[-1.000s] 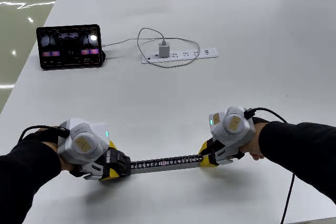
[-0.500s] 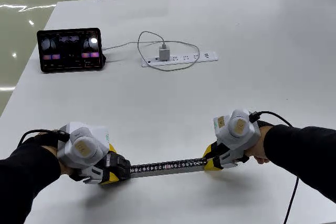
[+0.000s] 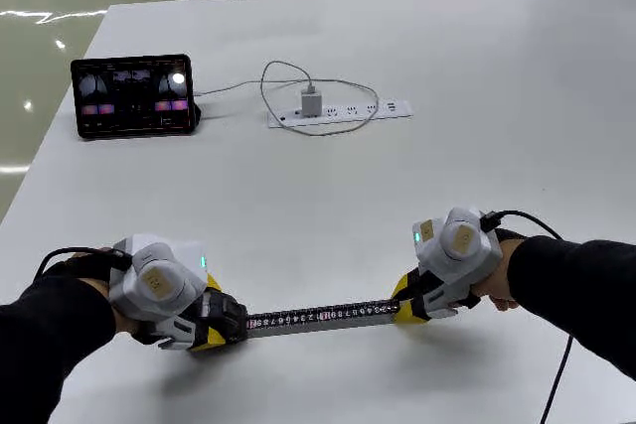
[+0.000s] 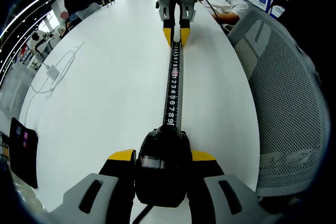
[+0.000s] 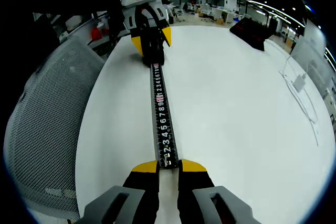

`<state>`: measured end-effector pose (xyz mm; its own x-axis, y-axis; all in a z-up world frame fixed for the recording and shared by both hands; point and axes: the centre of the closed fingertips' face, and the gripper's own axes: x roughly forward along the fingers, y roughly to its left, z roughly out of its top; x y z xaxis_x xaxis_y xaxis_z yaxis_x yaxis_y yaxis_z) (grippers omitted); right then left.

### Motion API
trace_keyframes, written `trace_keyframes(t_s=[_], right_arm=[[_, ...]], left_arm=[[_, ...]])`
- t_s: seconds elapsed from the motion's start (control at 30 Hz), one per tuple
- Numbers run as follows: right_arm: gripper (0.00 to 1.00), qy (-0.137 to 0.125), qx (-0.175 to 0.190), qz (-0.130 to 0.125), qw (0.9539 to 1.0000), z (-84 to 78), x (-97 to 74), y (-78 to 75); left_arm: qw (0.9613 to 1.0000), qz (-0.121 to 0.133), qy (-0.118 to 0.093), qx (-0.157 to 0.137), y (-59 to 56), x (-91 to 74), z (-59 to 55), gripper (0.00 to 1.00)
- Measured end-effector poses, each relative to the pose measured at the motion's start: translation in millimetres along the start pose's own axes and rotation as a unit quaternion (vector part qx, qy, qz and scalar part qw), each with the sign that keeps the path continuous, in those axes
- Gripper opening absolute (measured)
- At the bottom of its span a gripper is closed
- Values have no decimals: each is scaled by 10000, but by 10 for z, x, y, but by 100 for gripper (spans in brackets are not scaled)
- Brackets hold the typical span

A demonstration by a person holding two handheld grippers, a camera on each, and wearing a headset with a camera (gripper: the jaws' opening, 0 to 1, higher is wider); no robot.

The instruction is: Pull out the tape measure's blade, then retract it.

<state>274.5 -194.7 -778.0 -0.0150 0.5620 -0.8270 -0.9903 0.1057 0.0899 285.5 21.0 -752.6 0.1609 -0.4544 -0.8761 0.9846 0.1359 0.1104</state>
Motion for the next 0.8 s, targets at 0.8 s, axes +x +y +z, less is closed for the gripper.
trace_keyframes(t_s=[0.8], right_arm=[[9, 104, 74, -17, 9999, -119, -74, -20]], left_arm=[[10000, -5, 5, 10, -7, -1, 4, 33]])
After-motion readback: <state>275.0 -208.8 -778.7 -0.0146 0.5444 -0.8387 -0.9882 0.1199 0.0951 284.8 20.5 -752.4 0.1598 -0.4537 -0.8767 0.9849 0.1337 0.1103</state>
